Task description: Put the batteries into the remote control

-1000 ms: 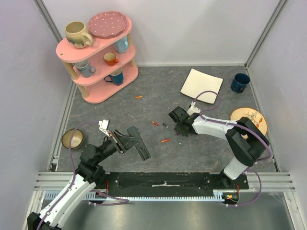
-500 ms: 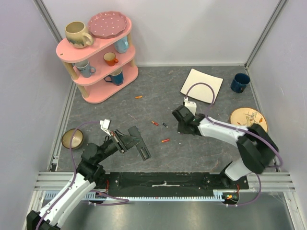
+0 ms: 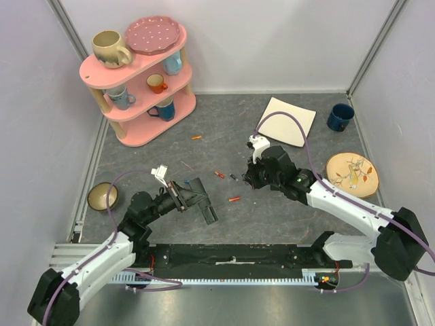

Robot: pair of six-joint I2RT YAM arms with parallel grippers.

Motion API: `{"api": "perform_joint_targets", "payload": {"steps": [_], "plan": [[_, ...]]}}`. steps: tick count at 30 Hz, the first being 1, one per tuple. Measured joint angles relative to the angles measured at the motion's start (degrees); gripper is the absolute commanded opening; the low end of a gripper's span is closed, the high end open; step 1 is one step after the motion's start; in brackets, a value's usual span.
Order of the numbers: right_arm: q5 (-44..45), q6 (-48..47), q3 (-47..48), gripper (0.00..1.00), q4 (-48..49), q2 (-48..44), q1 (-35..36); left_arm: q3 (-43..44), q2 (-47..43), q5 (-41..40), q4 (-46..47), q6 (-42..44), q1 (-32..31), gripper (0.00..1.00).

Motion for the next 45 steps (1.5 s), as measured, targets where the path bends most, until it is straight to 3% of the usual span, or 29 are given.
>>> {"api": "perform_joint_targets", "payload": {"steps": [10, 24, 32, 45], "plan": [[1.7, 1.8, -1.5, 0.00, 4.5, -9.6, 6.7, 0.0, 5.9, -2.3, 6.4, 0.0, -0.2, 0.02], [23.3, 7.0, -1.6, 0.00, 10.8, -9.6, 29.3, 0.0, 9.1, -9.1, 16.9, -3.7, -1.0, 0.02], [29.8, 6.9, -0.6, 0.00, 13.3, -5.0, 33.7, 0.0, 9.8, -9.8, 19.8, -6.8, -1.0, 0.02], [31.4, 5.9, 1.8, 0.00, 15.1, -2.5, 34.9, 0.0, 11.6, -9.7, 21.8, -8.0, -1.0, 0.02]]}}
